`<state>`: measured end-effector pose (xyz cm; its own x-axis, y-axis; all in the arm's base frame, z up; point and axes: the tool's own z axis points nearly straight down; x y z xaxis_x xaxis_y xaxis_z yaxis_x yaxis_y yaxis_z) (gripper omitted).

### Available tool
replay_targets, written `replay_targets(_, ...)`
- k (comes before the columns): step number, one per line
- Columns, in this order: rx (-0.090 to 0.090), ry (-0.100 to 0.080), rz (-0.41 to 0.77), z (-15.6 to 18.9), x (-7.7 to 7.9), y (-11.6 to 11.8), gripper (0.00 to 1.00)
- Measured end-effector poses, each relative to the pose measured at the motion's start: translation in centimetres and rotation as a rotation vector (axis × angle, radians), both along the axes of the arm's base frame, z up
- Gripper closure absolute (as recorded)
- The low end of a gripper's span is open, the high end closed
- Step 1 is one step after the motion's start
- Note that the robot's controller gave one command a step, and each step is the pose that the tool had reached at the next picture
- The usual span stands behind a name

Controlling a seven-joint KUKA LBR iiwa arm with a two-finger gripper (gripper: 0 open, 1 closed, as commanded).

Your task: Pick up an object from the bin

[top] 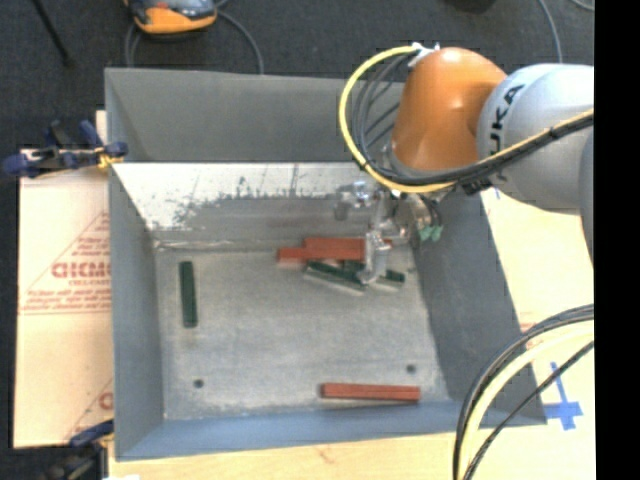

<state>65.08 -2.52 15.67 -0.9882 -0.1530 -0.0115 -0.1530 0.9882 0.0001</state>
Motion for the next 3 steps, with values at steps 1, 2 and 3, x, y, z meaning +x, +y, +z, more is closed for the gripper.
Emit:
replay_targets(1, 0.000, -0.002, 0.109, -8.1, 0.3, 0.3, 1.00)
replay_targets(2, 0.000, -0.002, 0.108, -8.1, 0.3, 0.3, 1.00)
replay_targets(3, -0.006, 0.000, 0.200, 9.4, -0.5, -1.0, 1.00)
